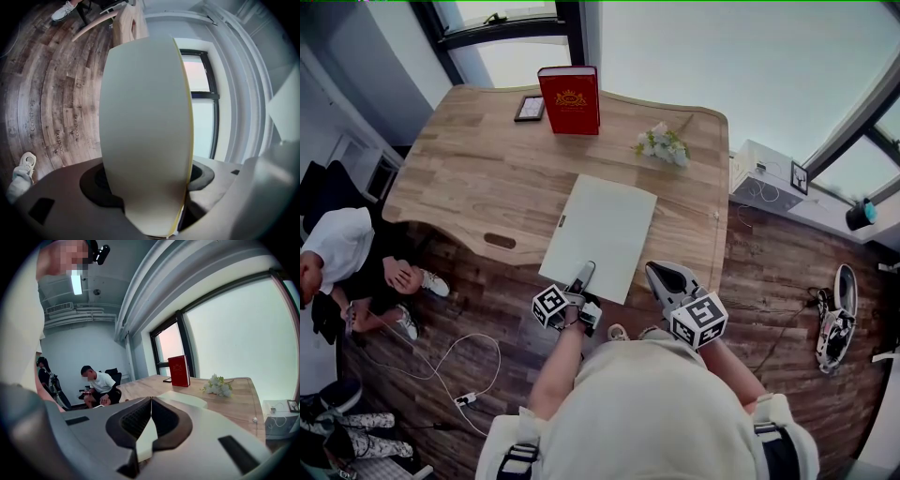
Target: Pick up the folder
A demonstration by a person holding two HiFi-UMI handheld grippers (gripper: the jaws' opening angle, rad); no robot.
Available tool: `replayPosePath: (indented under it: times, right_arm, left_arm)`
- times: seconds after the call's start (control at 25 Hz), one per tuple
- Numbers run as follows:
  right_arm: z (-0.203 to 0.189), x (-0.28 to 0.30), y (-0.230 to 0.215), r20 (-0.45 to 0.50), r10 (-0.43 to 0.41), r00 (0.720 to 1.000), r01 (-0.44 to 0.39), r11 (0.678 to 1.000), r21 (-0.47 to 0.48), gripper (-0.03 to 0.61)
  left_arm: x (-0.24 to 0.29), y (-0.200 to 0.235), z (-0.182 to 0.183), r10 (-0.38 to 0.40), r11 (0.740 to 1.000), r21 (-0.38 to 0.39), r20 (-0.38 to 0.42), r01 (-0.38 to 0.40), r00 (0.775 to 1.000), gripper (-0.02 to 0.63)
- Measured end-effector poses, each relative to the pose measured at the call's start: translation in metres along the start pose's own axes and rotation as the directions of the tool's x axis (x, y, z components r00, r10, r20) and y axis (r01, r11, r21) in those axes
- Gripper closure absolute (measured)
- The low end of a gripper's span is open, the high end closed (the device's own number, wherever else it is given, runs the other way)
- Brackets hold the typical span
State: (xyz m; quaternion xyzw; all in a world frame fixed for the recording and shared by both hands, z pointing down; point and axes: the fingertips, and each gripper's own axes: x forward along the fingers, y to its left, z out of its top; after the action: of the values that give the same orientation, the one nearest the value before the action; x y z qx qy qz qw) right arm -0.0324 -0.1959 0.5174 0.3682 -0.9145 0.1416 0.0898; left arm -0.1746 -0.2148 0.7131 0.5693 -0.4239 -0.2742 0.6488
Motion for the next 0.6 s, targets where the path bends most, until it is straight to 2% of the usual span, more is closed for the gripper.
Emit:
replayPosePath:
  times: [0.6]
  right_arm:
    - [-0.004,0.004,0.016,0.005,0.045,0.999,-0.045,0.999,0.001,0.56]
  left_arm:
    - [-0.036,-0.012,-0.005,-0.038,0.998,0.046,0.009,0.037,0.999,0.299]
